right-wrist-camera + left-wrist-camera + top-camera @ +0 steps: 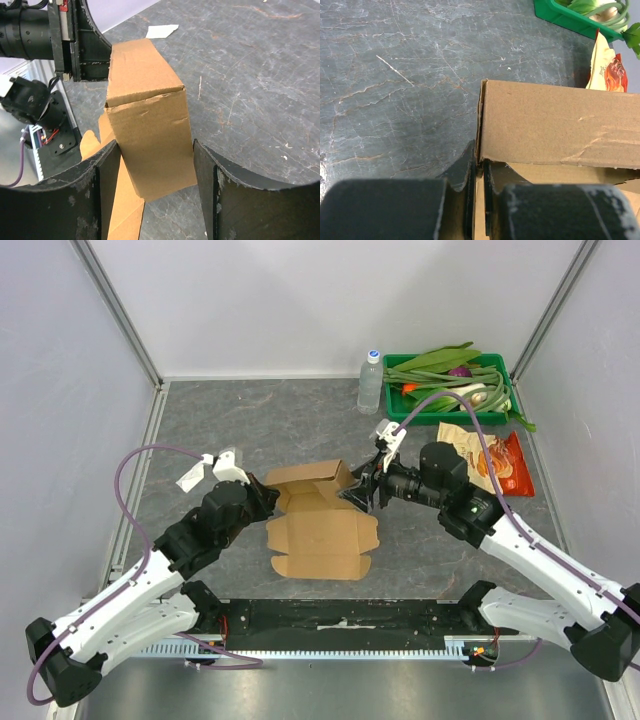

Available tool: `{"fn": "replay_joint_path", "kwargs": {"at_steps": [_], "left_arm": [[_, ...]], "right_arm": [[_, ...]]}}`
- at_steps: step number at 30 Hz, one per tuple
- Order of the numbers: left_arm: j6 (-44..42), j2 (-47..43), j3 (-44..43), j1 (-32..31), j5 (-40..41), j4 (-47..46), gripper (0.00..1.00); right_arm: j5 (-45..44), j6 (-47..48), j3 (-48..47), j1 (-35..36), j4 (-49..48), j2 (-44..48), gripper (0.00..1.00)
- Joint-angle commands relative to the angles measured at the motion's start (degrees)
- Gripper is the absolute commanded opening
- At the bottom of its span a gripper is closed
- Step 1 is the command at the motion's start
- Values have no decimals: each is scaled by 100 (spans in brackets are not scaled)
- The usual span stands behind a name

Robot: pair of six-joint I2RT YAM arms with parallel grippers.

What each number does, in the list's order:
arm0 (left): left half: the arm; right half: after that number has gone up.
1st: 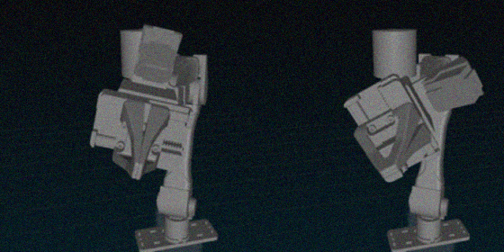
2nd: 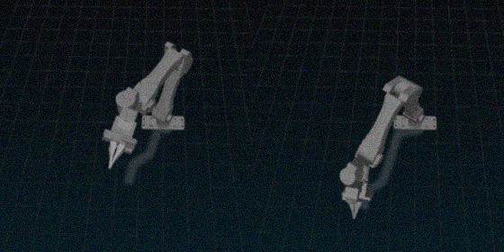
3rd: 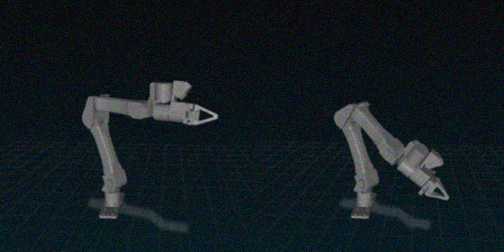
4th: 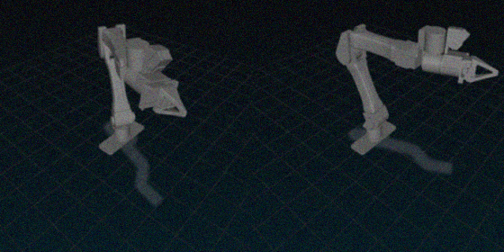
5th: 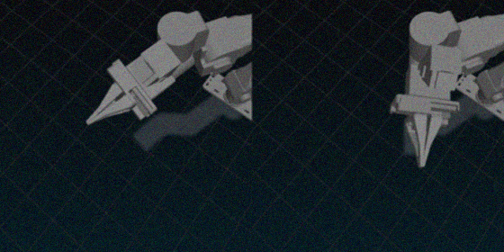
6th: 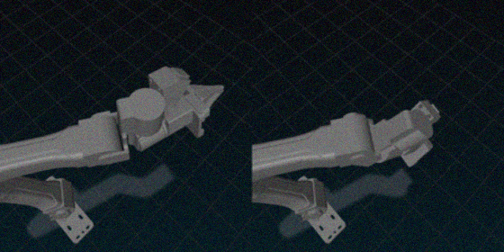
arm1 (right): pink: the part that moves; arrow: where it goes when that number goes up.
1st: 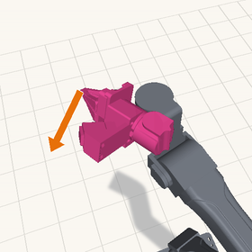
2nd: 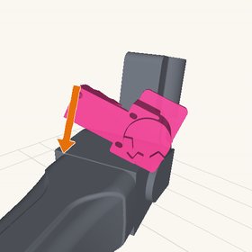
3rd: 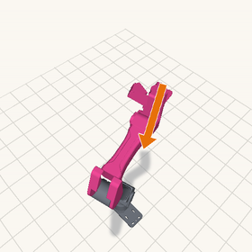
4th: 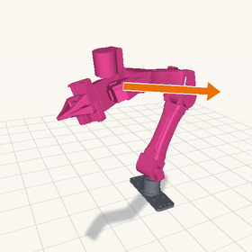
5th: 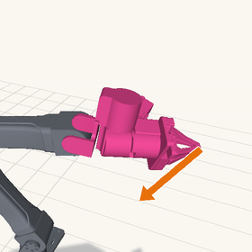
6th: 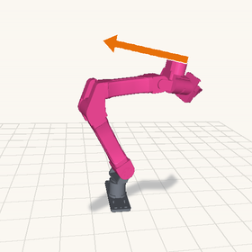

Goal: Fold the paper box

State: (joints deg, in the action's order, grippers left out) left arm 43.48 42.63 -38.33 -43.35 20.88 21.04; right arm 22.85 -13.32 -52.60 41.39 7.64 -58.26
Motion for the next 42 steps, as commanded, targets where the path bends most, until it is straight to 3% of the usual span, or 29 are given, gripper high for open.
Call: {"fn": "replay_joint_path", "kwargs": {"at_steps": [1,11,27,30,32,37,42], "left_arm": [[-112,43,-289,11,267,-30,2],[28,438,-377,2,767,190,2],[82,606,-167,11,1085,164,2],[2,641,-123,2,1067,120,2],[-59,659,-123,11,1067,120,2],[-121,667,-105,11,1111,129,2],[-121,729,-166,11,1137,190,2]], "right_arm": [[-1052,-65,101,334,-439,157,63],[-4542,418,461,1837,-957,-36,57],[-5036,488,1471,1917,-2284,-651,61],[-4966,611,1463,1882,-2408,-625,62],[-4765,638,1384,1795,-2268,-538,69],[-2984,804,1262,1311,-1601,-134,81],[-1848,910,910,917,-361,78,85]]}}
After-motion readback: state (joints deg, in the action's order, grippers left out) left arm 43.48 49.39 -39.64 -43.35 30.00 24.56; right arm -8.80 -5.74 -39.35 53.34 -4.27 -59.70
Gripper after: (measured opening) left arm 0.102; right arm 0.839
